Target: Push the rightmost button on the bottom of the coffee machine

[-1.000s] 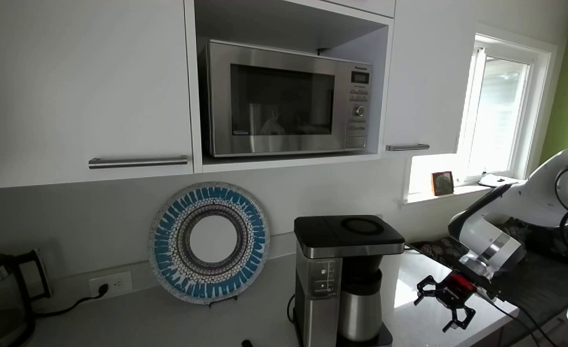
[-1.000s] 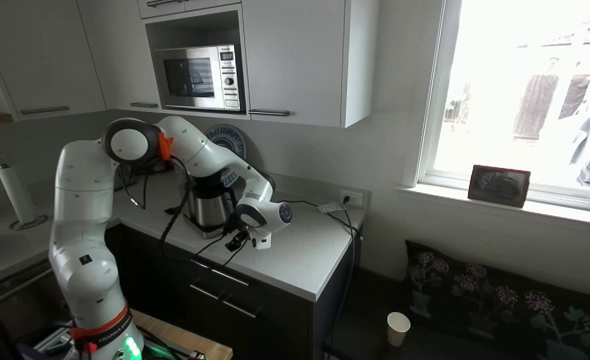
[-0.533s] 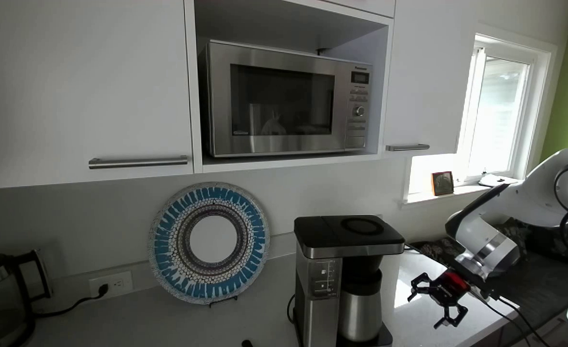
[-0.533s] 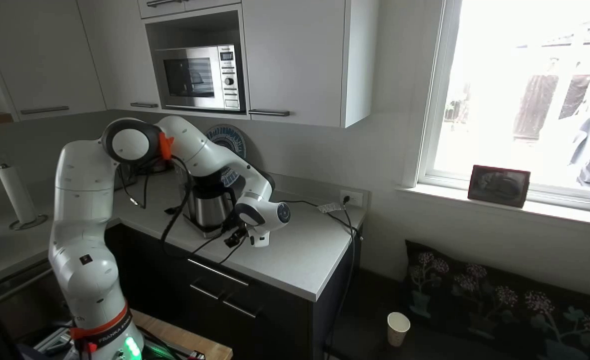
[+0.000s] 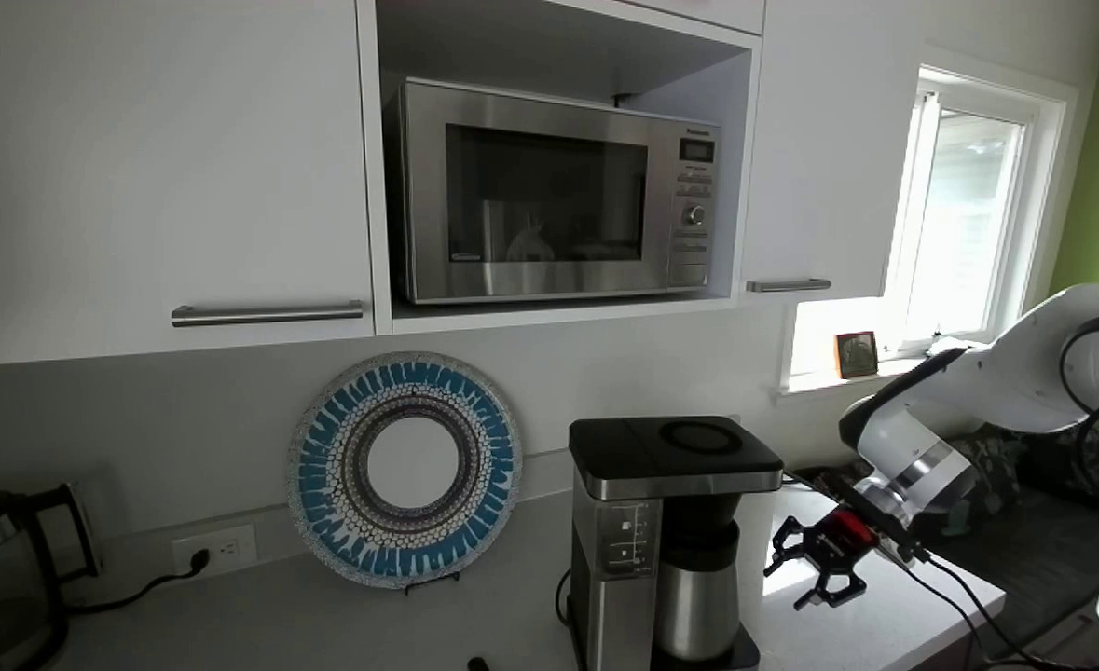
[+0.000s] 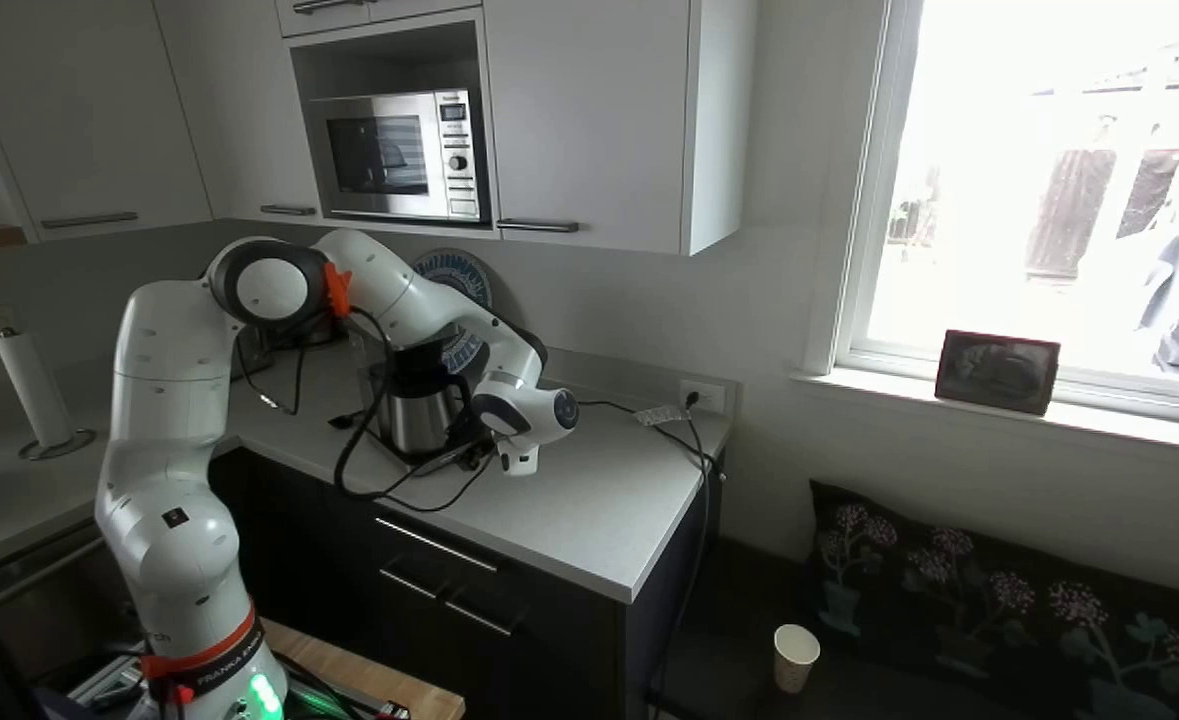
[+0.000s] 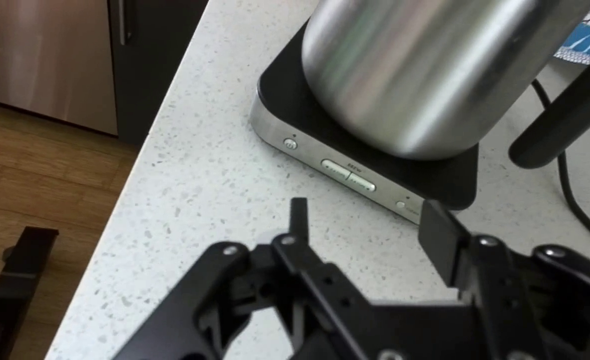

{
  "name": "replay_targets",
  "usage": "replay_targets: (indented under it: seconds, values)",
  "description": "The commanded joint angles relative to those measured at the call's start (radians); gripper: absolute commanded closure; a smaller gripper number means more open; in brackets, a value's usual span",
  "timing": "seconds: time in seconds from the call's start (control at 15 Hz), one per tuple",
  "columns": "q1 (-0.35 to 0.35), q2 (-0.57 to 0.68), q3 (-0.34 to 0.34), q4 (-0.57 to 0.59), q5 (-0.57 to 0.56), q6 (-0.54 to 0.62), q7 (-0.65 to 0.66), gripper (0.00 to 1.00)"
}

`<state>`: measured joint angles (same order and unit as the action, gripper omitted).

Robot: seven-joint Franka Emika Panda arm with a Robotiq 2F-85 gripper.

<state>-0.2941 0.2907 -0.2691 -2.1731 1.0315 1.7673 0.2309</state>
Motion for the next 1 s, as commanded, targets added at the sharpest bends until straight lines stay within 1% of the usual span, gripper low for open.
replay_targets:
  seconds: [0.0,0.07,0.13,0.27,0.93]
  values:
    - [0.019,0.05,0.006,0.052,0.006,0.023,0.012,0.71]
    - [0.021,0.059,0.008,0.062,0.006,0.025,0.012,0.77]
    - [0.025,0.066,0.009,0.068,0.004,0.033,0.014,0.86]
    - [0.03,0.08,0.013,0.078,0.005,0.028,0.023,0.99]
    - [0.05,0.114,0.021,0.086,0.016,0.057,0.047,1.0]
